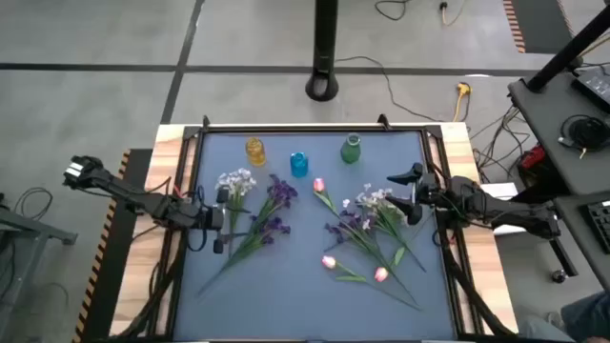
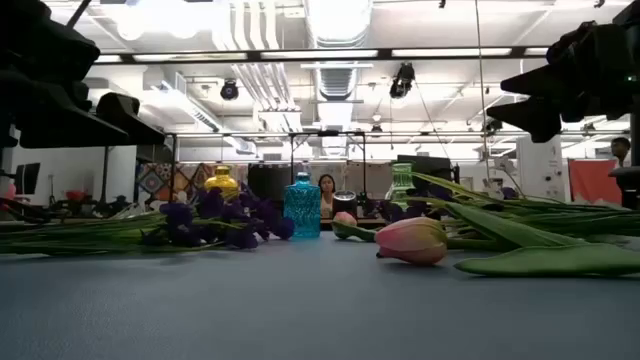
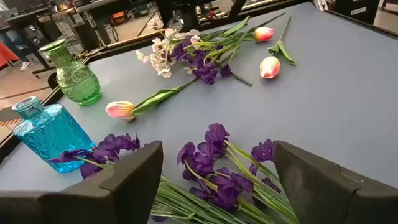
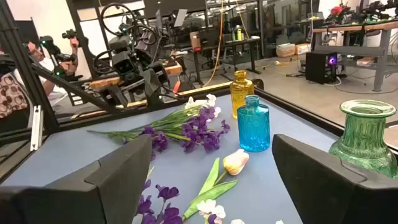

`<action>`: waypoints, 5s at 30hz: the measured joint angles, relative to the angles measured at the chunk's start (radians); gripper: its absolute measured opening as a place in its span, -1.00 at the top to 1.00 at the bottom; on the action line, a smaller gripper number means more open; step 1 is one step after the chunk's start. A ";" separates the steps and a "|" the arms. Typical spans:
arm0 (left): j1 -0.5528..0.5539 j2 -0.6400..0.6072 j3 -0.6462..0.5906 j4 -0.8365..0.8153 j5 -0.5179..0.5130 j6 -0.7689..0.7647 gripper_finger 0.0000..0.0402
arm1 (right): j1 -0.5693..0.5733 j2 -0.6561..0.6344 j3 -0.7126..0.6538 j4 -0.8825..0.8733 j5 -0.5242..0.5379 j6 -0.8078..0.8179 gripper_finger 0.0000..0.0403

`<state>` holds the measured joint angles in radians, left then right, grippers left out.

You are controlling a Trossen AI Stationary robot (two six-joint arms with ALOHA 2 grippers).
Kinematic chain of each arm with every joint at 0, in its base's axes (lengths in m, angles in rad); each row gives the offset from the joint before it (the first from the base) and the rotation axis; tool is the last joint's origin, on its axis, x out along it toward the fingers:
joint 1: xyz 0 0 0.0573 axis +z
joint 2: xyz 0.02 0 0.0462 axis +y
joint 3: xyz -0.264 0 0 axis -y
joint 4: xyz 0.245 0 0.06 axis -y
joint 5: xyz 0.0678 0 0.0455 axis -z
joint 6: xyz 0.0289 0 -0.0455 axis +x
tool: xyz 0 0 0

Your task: Sort flowers into vase by color

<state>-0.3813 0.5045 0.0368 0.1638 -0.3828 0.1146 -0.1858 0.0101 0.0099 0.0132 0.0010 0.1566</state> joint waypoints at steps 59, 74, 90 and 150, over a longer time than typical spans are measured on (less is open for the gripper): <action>0.000 0.000 0.000 0.000 0.000 0.000 -0.43 | 0.000 0.000 0.000 0.000 0.000 0.000 -0.61; 0.000 0.000 0.000 0.000 0.000 0.000 -0.43 | 0.000 0.000 0.000 0.000 0.000 0.000 -0.61; 0.000 0.000 0.000 0.000 0.000 0.000 -0.43 | 0.000 0.000 0.000 0.000 0.000 0.000 -0.61; 0.007 0.184 0.297 -0.145 -0.286 -0.603 -0.43 | -0.003 0.663 0.702 -0.512 -0.031 0.479 -0.61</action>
<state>-0.3740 0.6880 0.3337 0.0191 -0.6689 -0.4885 -0.1886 0.6731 0.7120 -0.4992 -0.0296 0.6358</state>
